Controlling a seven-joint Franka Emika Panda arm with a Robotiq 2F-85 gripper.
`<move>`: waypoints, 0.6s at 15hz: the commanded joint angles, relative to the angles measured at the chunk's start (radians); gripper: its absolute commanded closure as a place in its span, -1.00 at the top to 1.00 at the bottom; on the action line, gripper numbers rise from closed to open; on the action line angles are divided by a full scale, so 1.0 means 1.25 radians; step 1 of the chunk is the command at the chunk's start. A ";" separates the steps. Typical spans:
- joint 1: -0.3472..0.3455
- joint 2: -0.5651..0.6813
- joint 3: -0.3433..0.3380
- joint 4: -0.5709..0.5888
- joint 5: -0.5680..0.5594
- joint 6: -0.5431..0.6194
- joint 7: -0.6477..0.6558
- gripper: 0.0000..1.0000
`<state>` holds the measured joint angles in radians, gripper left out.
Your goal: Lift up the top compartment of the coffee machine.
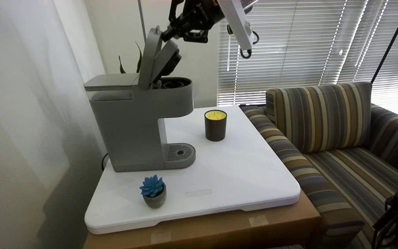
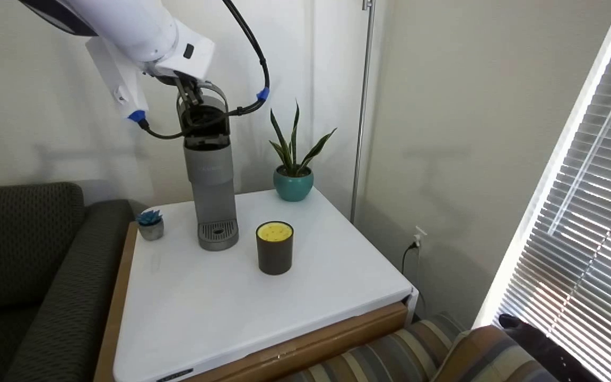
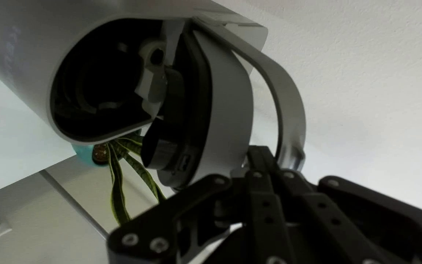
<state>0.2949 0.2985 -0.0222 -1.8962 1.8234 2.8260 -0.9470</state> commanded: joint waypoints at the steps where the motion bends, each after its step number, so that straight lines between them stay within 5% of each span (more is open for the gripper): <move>1: 0.006 0.008 -0.001 0.023 -0.064 0.013 0.031 -1.00; 9: 0.015 0.016 -0.003 0.030 -0.255 0.024 0.145 -1.00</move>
<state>0.2968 0.2992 -0.0222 -1.8913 1.5710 2.8329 -0.8118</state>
